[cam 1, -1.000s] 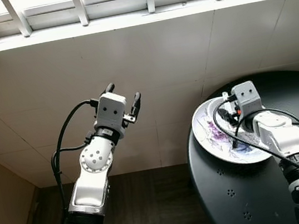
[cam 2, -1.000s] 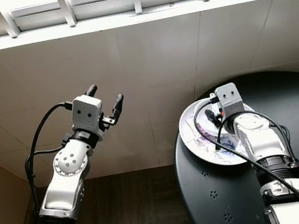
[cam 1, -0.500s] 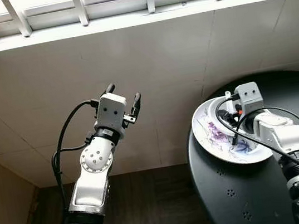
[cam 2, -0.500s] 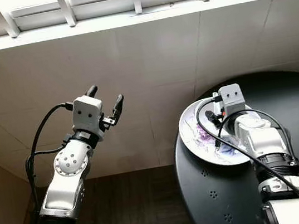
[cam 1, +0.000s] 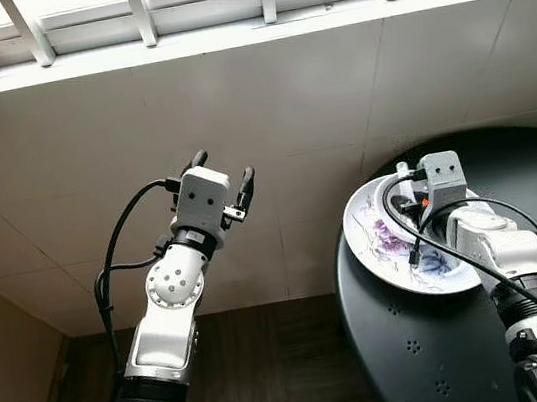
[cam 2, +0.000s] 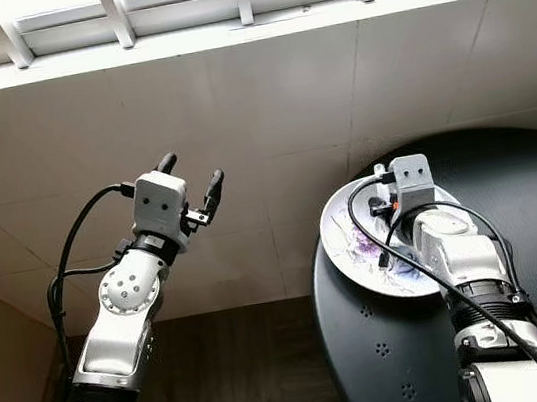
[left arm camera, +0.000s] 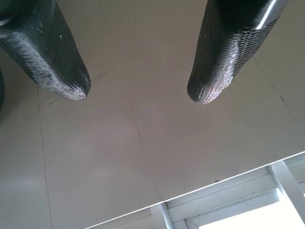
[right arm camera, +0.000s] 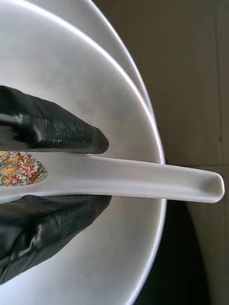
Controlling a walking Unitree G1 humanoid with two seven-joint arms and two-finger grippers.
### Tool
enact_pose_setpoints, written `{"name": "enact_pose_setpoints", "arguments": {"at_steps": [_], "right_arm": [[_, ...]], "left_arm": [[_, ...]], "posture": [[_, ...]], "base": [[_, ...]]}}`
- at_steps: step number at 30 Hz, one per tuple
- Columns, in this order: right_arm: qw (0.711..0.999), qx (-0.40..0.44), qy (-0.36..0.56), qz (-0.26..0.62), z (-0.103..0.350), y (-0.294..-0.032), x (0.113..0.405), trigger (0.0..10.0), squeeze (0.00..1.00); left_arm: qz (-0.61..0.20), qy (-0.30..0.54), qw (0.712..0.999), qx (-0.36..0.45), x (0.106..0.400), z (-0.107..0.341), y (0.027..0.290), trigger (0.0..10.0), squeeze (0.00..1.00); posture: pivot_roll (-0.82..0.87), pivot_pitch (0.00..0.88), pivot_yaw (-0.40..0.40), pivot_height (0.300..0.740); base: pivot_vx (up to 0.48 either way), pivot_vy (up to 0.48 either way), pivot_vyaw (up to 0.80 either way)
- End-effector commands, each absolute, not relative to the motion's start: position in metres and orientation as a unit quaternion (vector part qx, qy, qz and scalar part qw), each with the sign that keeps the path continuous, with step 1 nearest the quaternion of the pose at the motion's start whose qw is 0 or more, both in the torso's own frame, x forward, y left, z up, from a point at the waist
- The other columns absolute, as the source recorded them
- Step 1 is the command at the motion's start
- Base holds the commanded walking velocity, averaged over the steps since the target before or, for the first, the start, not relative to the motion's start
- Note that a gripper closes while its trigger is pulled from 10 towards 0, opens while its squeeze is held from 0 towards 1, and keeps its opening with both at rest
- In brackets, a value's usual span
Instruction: Kitchen organization
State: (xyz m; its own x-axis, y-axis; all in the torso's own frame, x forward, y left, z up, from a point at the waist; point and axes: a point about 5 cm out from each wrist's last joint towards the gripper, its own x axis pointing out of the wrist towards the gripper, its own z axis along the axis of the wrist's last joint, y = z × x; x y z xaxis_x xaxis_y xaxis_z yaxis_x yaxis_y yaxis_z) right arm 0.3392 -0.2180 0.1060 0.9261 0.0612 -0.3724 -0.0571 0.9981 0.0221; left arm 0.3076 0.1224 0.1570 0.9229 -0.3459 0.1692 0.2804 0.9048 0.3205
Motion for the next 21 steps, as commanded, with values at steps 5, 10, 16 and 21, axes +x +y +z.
{"name": "enact_pose_setpoints", "arguments": {"at_steps": [5,10,16,21], "right_arm": [[0.994,-0.047,0.087,0.039,0.14,-0.201,0.341,0.0,0.0],[0.996,-0.065,0.046,0.045,0.148,-0.19,0.336,0.0,0.0],[0.996,-0.076,-0.011,0.049,0.16,-0.18,0.327,0.0,0.0],[0.992,-0.105,-0.057,0.045,0.172,-0.177,0.321,0.0,0.0]], "left_arm": [[-0.158,-0.117,0.969,0.152,0.309,0.159,0.123,10.0,0.0],[-0.156,-0.118,0.968,0.153,0.309,0.159,0.124,10.0,0.0],[-0.15,-0.116,0.97,0.151,0.309,0.158,0.127,10.0,0.0],[-0.143,-0.112,0.973,0.14,0.308,0.158,0.13,10.0,0.0]], "posture": [[-0.12,0.032,0.039,0.74],[-0.12,0.03,0.039,0.74],[-0.12,0.028,0.04,0.74],[-0.12,0.024,0.038,0.74]], "base": [[0.0,0.0,0.0],[0.0,0.0,0.0],[0.0,0.0,0.0],[0.0,0.0,0.0]]}}
